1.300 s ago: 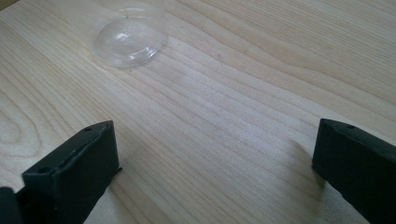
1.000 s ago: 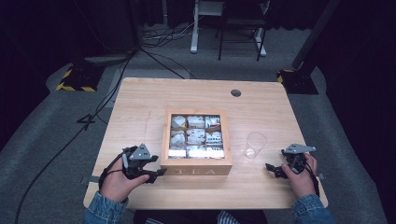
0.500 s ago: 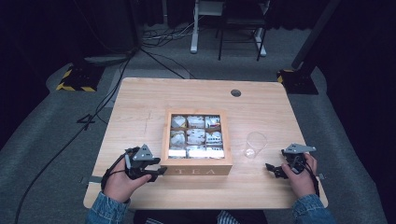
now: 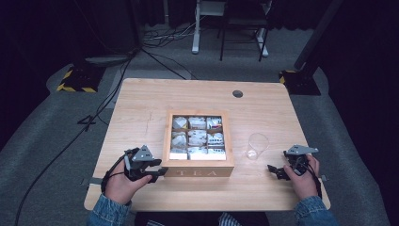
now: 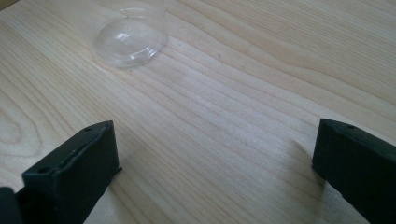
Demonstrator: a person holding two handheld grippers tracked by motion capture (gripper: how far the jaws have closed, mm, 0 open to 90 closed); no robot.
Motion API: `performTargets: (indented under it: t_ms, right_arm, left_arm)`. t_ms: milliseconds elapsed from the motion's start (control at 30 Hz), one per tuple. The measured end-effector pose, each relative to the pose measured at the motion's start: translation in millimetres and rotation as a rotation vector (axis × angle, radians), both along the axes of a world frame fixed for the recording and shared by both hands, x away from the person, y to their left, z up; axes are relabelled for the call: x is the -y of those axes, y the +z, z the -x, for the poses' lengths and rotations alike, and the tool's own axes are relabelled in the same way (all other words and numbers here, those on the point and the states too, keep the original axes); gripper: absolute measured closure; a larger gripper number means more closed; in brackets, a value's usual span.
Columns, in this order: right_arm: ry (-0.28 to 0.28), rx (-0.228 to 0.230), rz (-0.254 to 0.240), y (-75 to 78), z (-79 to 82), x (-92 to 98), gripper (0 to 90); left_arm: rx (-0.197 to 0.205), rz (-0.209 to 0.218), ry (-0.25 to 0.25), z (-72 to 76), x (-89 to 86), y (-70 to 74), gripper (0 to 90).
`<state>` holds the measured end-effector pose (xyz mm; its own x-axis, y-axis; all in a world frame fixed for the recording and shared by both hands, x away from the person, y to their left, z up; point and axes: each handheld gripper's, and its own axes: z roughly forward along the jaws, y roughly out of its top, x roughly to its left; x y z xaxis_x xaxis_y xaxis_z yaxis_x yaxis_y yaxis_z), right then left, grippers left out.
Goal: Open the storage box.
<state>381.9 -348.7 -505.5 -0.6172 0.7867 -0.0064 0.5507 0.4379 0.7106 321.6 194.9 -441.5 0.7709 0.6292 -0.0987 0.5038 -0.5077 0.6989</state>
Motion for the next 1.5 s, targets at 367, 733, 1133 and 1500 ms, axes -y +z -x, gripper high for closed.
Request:
performTargets:
  t_ms: [367,733,1133,1500]
  right_arm:
    - [0.000,0.000,0.000,0.0,0.0,0.0,0.3]
    - [0.000,0.000,0.000,0.0,0.0,0.0,0.3]
    - [0.000,0.000,0.000,0.0,0.0,0.0,0.4]
    - [0.003,0.000,-0.001,-0.1,0.5,0.0,0.3]
  left_arm:
    - [0.041,-0.012,-0.004,2.5,3.6,3.3,56.4]
    - [0.062,-0.021,0.025,5.2,6.8,6.7,52.9]
    - [0.125,0.000,0.048,8.6,6.9,15.3,50.0]
    - [0.200,0.037,0.083,7.3,7.6,24.3,47.6]
